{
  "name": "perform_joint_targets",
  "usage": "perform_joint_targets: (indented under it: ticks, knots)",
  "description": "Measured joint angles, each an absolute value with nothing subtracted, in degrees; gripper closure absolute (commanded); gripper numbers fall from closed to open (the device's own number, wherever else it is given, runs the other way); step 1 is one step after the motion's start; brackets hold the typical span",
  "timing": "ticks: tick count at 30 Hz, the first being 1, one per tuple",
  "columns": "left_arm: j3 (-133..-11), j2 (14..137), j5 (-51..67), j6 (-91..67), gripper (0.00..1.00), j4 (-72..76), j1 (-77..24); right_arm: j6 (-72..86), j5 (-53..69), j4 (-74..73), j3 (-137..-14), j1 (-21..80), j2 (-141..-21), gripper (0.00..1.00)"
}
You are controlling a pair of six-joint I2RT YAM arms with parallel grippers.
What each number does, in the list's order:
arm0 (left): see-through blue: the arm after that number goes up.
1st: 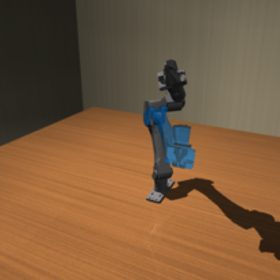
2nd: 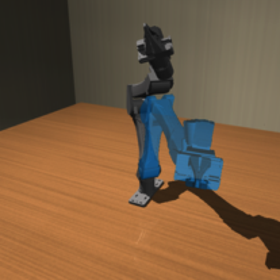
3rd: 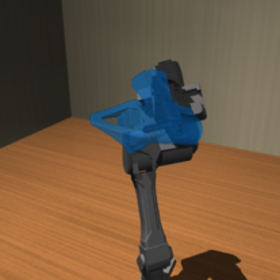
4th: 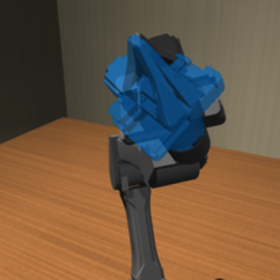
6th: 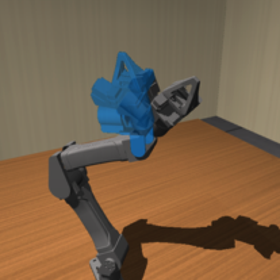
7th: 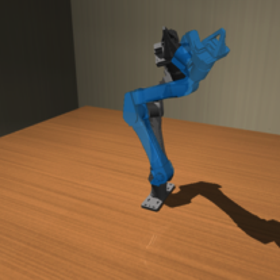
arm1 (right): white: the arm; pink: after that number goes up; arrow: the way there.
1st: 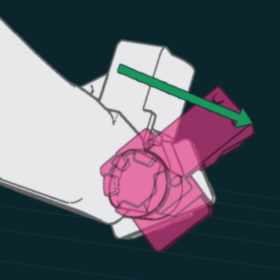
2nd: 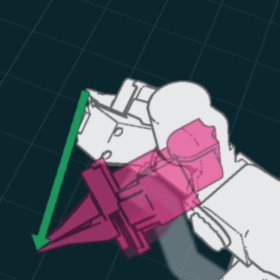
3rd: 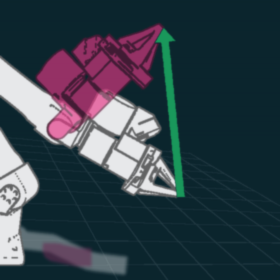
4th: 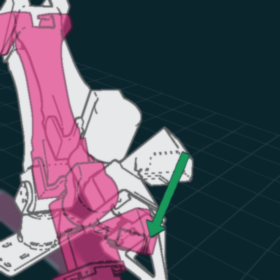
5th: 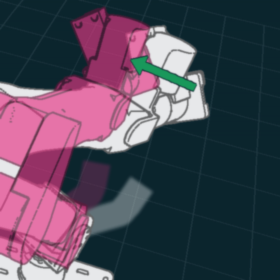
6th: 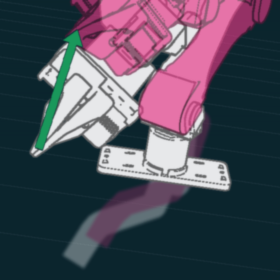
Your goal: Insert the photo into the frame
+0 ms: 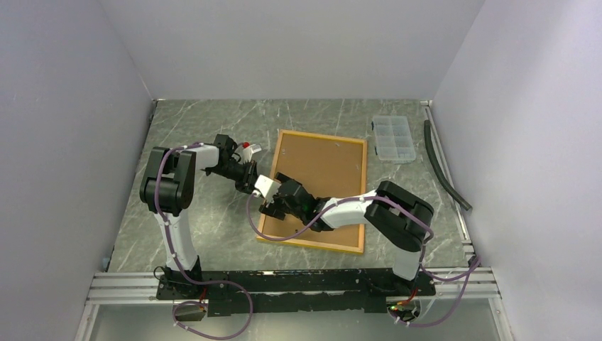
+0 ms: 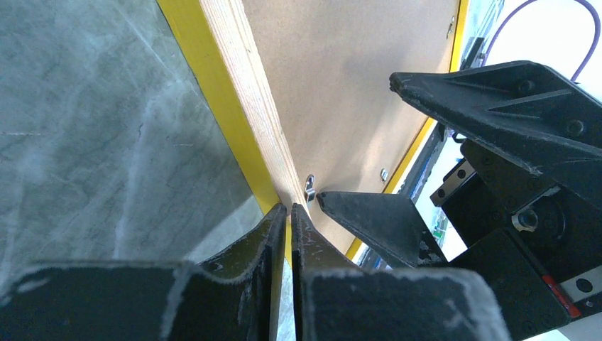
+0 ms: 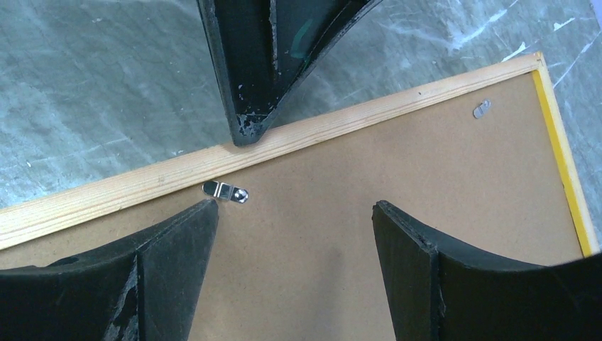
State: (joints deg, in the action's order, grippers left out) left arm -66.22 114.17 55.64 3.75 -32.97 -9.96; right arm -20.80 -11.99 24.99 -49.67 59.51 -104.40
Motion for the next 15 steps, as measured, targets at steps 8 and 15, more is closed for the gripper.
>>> perform_joint_targets:
  ticks: [8,15]
  knots:
    - [-66.22,114.17,55.64,3.75,0.87,-32.97,-9.96,-19.75,-11.9,27.29,-49.71,59.51,-105.51,0.17]
    - [-66.22,114.17,55.64,3.73,0.87,-32.97,-9.93,-18.98,-12.21,28.14,-49.82,59.51,-106.0,0.2]
